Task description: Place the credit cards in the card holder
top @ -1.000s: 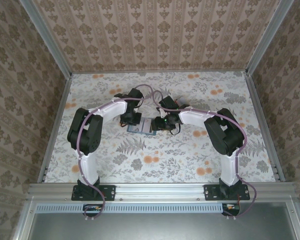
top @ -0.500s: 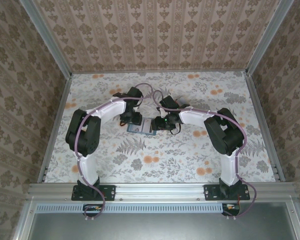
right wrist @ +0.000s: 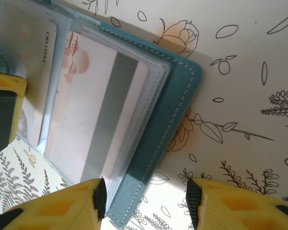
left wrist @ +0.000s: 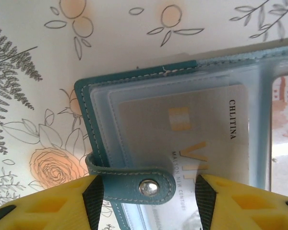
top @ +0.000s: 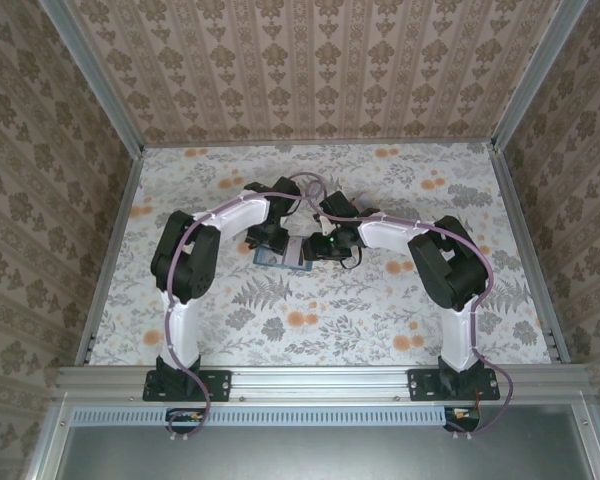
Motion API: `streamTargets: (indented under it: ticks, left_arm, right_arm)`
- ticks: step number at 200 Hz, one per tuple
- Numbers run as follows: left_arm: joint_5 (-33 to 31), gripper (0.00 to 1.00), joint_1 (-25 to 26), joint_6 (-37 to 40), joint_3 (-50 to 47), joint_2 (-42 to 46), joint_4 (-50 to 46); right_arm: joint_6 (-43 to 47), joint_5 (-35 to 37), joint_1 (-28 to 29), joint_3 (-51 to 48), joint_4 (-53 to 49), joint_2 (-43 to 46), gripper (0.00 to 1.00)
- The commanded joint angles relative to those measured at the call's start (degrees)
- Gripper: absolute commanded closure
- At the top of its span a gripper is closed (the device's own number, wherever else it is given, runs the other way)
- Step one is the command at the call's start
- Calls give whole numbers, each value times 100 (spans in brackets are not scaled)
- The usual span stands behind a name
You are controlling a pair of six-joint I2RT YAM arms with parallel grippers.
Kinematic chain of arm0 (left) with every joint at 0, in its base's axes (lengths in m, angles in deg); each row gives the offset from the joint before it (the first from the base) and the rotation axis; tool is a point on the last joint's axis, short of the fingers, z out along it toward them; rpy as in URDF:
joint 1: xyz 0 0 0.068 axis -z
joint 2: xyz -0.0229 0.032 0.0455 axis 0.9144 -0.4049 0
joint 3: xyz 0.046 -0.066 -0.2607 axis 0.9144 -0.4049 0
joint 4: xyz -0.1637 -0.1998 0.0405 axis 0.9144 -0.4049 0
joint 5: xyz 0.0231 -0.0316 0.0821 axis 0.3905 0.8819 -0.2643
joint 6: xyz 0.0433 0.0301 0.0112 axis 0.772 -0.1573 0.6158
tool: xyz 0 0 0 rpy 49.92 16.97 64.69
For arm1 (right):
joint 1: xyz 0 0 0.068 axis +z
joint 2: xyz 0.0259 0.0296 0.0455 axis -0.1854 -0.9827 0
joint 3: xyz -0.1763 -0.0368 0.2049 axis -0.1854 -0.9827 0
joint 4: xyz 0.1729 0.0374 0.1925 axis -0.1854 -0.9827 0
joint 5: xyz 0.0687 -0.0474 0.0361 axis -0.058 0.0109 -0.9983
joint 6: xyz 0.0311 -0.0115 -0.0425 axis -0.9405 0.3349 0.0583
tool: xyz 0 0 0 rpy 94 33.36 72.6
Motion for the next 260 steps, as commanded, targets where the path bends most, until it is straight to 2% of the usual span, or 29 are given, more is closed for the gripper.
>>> streamTargets:
  ticks: [1, 27, 71, 91, 148, 160, 199, 203, 213, 220, 237, 260]
  left_arm:
    - [-255, 44, 6, 161, 69, -45, -250]
    - [-258, 47, 6, 121, 16, -59, -149]
    - [-216, 62, 2, 117, -9, 17, -74]
    - [-236, 65, 5, 119, -11, 66, -64]
    - [-260, 92, 6, 169, 31, 112, -54]
    - [-257, 100, 5, 179, 20, 140, -45]
    - [-305, 100, 4, 180, 67, 289, -111]
    - [-340, 93, 2, 172, 69, 297, -128]
    - [-403, 64, -3, 161, 36, 370, -145]
    - [-401, 52, -11, 162, -8, 419, -133]
    - [-222, 35, -81, 172, -105, 607, -66]
    - [863, 31, -457, -338, -128, 750, -127]
  right_arm:
    - [-68, -133, 32, -134, 137, -201, 49]
    - [-66, -132, 30, -128, 141, -193, 49]
    - [-51, -121, 23, -126, 123, -199, 49]
    - [-80, -134, 23, -135, 151, -204, 49]
    - [-75, -147, 23, -166, 171, -180, 49]
    - [-79, -150, 24, -169, 173, -182, 49]
    - [-101, -209, 30, -161, 214, -211, 49]
    - [-102, -210, 35, -161, 222, -212, 49]
    - [-117, -224, 32, -144, 223, -203, 49]
    - [-110, -222, 31, -143, 223, -206, 49]
    - [-110, -232, 31, -126, 217, -222, 49]
    - [-109, -246, 31, -149, 233, -217, 49]
